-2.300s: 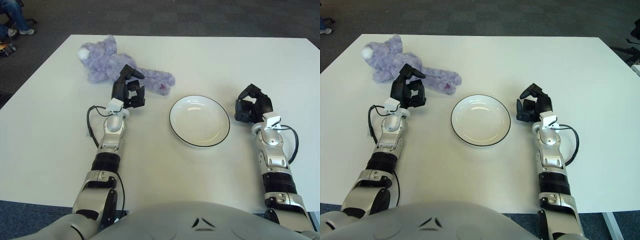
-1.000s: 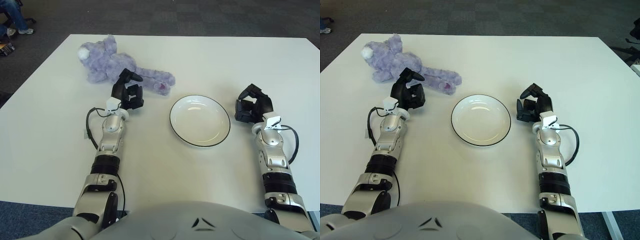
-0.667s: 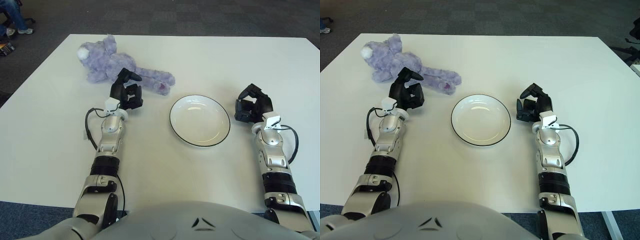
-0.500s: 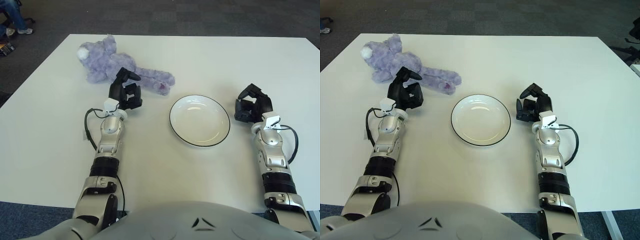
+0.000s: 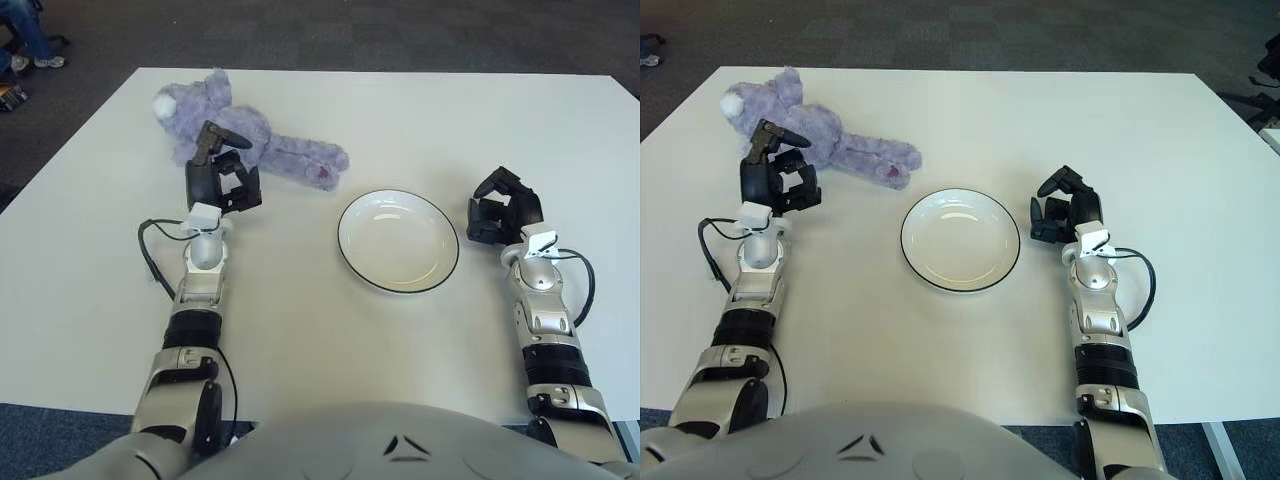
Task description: Put the doll into the plate.
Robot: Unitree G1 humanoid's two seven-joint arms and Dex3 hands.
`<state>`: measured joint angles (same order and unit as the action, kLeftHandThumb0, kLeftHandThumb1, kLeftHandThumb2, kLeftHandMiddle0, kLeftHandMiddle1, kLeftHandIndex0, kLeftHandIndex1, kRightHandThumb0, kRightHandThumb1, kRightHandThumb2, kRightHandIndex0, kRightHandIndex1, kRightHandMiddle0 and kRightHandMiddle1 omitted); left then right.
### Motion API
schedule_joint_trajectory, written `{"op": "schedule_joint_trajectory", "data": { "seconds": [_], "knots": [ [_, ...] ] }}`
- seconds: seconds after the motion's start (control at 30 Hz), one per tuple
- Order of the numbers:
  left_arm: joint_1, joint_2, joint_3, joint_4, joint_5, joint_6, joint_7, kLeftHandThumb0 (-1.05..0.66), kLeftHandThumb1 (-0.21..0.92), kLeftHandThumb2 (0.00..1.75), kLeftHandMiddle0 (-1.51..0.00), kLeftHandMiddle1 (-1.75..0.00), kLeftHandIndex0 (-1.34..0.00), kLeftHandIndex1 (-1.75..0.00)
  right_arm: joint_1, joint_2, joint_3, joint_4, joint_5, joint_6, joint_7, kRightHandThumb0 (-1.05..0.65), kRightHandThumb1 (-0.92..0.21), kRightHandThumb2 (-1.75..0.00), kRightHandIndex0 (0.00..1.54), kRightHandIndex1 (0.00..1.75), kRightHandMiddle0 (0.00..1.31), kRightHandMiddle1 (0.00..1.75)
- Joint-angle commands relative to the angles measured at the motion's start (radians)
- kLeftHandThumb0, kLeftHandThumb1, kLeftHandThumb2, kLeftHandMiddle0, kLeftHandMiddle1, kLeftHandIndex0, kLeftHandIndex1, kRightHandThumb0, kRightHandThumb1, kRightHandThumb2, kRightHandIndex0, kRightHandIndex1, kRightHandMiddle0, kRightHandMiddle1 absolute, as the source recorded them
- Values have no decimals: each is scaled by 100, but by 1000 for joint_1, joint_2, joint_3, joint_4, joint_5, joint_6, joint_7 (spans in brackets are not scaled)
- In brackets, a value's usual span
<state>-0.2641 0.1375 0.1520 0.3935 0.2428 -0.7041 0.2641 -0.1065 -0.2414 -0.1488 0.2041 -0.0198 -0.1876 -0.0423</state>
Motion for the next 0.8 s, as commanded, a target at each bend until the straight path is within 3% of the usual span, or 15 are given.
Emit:
{"op": "schedule_joint_trajectory", "data": {
  "seconds": [0.0,0.23,0.37,0.4,0.43,0.47,0.53,0.57,0.77],
  "knots": [
    [15,23,-4,10,93,-16,75,-40,59,97,-105,-175,-40,-175,22,16,9,38,-7,28,6,-49,-30,-134,124,175,63,175],
    [25,68,-33,-15,194,14,115,-37,77,72,-105,-175,-28,-175,21,15,8,42,-4,22,10,-49,-29,-134,124,175,63,175],
    [31,112,-46,-14,206,28,86,-36,88,57,-86,-175,-22,-175,20,13,9,47,-5,17,13,-49,-29,-134,125,175,63,175],
    [30,124,-49,-7,206,28,79,-45,85,58,-55,-167,-14,-156,20,12,9,48,-5,15,14,-49,-29,-134,125,175,63,175],
    [28,135,-53,-1,206,29,71,-51,82,62,-35,-162,-9,-143,20,11,9,49,-5,12,16,-49,-29,-134,125,175,63,175],
    [28,142,-56,1,206,30,68,-55,79,65,-25,-129,-6,-130,19,11,9,50,-5,11,17,-49,-29,-134,125,175,63,175],
    [26,153,-62,1,208,30,65,-60,77,66,-18,-101,-3,-115,19,11,9,53,-2,7,19,-49,-29,-134,125,175,64,175],
    [23,164,-65,4,213,27,65,-62,77,65,-14,-95,-2,-110,18,10,9,56,-1,5,21,-49,-29,-135,125,175,64,175],
    [-1,213,-80,10,239,27,74,-69,74,63,-4,-82,0,-87,16,8,8,63,-2,3,26,-49,-29,-135,125,175,64,175]
  ]
}}
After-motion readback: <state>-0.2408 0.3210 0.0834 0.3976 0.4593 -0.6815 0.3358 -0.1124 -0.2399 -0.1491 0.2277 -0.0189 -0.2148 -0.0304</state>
